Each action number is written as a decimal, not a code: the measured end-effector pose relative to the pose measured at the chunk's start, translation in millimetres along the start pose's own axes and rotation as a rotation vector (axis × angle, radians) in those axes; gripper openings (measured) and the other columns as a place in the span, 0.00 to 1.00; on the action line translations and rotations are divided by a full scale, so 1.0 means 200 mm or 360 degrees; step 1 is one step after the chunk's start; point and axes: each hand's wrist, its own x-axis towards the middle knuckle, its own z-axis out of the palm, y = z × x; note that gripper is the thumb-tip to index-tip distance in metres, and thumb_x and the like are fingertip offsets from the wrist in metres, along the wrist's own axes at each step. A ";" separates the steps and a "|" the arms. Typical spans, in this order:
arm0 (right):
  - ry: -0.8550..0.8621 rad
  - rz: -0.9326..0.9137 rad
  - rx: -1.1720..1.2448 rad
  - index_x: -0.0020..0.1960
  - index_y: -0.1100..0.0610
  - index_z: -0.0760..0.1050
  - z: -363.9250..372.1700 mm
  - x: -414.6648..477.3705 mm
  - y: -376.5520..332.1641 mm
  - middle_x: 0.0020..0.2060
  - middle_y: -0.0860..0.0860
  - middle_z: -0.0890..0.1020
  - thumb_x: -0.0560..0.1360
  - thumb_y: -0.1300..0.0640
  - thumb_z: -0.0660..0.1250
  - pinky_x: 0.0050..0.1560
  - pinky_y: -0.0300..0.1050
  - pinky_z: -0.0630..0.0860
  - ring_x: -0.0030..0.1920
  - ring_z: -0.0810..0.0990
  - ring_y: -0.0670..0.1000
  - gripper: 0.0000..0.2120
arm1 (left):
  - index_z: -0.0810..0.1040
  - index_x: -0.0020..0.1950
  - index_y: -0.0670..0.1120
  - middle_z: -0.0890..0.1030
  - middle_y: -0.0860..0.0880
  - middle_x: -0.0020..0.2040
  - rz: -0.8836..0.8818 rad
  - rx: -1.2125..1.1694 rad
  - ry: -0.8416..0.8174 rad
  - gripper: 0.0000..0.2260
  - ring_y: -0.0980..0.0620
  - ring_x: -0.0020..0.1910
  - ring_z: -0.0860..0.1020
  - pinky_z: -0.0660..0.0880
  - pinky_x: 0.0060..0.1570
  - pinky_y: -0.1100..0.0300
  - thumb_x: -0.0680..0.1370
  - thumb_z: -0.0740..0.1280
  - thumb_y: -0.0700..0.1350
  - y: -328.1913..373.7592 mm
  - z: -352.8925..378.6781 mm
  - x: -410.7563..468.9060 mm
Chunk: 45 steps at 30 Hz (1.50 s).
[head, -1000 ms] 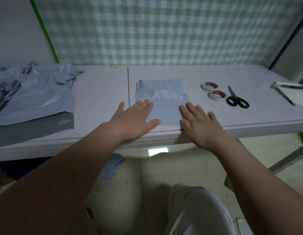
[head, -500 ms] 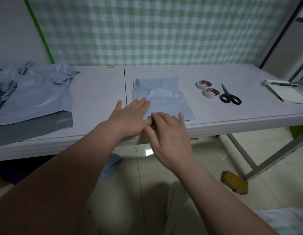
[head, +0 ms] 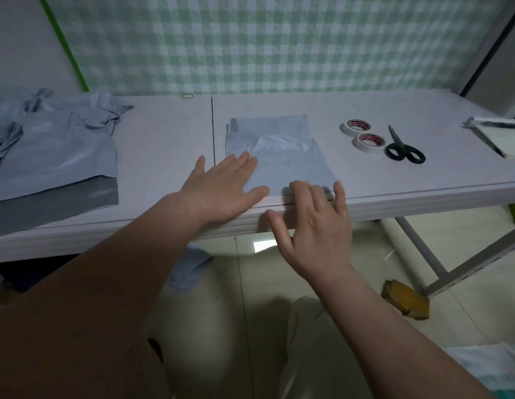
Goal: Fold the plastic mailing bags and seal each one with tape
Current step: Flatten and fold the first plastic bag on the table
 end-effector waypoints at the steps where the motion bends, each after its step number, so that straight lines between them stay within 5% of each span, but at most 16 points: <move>1: -0.0002 0.0012 -0.0024 0.56 0.59 0.75 -0.01 0.00 0.02 0.47 0.50 0.79 0.75 0.41 0.58 0.72 0.52 0.54 0.50 0.78 0.52 0.23 | 0.42 0.78 0.54 0.41 0.56 0.78 -0.0006 0.0002 -0.0010 0.31 0.57 0.77 0.41 0.37 0.73 0.43 0.79 0.45 0.64 0.00 0.00 0.00; 12: -0.0056 0.0124 -0.0226 0.55 0.57 0.74 -0.06 0.00 0.16 0.44 0.52 0.77 0.74 0.39 0.57 0.72 0.54 0.56 0.49 0.77 0.55 0.24 | 0.42 0.78 0.54 0.41 0.55 0.78 0.0009 -0.0054 -0.0015 0.29 0.56 0.77 0.41 0.37 0.73 0.43 0.80 0.46 0.62 0.01 -0.02 -0.03; 16: -0.0073 0.0020 -0.0242 0.55 0.53 0.75 -0.06 -0.02 0.14 0.45 0.54 0.75 0.72 0.36 0.59 0.71 0.55 0.56 0.50 0.76 0.54 0.24 | 0.60 0.75 0.58 0.55 0.50 0.78 0.0263 0.0010 0.0523 0.22 0.51 0.77 0.50 0.39 0.72 0.43 0.81 0.57 0.49 0.11 -0.01 -0.05; 19: -0.0126 -0.0028 -0.0294 0.59 0.52 0.74 -0.05 -0.03 0.15 0.47 0.56 0.74 0.72 0.33 0.59 0.70 0.57 0.56 0.54 0.75 0.57 0.27 | 0.77 0.64 0.56 0.74 0.49 0.60 0.0437 0.0040 0.0721 0.18 0.46 0.64 0.68 0.43 0.73 0.46 0.76 0.66 0.42 0.24 0.04 -0.07; 22: -0.0145 -0.0003 -0.0309 0.61 0.51 0.74 -0.03 -0.04 0.15 0.50 0.57 0.75 0.72 0.32 0.57 0.70 0.59 0.55 0.58 0.74 0.58 0.28 | 0.83 0.53 0.48 0.78 0.48 0.45 0.0414 0.0003 0.0939 0.14 0.43 0.50 0.75 0.55 0.70 0.41 0.70 0.65 0.38 0.27 0.13 -0.10; 27: -0.0105 -0.0001 -0.0342 0.60 0.52 0.74 -0.02 -0.05 0.15 0.50 0.58 0.75 0.70 0.30 0.59 0.69 0.59 0.54 0.57 0.75 0.57 0.30 | 0.84 0.44 0.46 0.80 0.50 0.42 0.0257 0.0038 0.1025 0.20 0.44 0.52 0.76 0.59 0.68 0.42 0.70 0.52 0.46 0.26 0.16 -0.15; 40: -0.0083 0.0004 -0.0276 0.55 0.55 0.74 -0.01 -0.04 0.15 0.48 0.57 0.74 0.66 0.32 0.67 0.69 0.59 0.56 0.55 0.75 0.58 0.29 | 0.83 0.44 0.44 0.81 0.50 0.45 0.0013 -0.0146 0.1075 0.18 0.42 0.58 0.72 0.69 0.62 0.43 0.72 0.54 0.45 0.00 0.16 -0.28; 45: -0.0064 0.0022 -0.0297 0.53 0.56 0.74 -0.01 -0.05 0.15 0.48 0.56 0.74 0.65 0.33 0.69 0.70 0.59 0.56 0.55 0.75 0.58 0.30 | 0.83 0.43 0.44 0.82 0.51 0.44 -0.0020 -0.0164 0.1120 0.17 0.42 0.58 0.73 0.69 0.59 0.51 0.71 0.54 0.45 -0.02 0.17 -0.29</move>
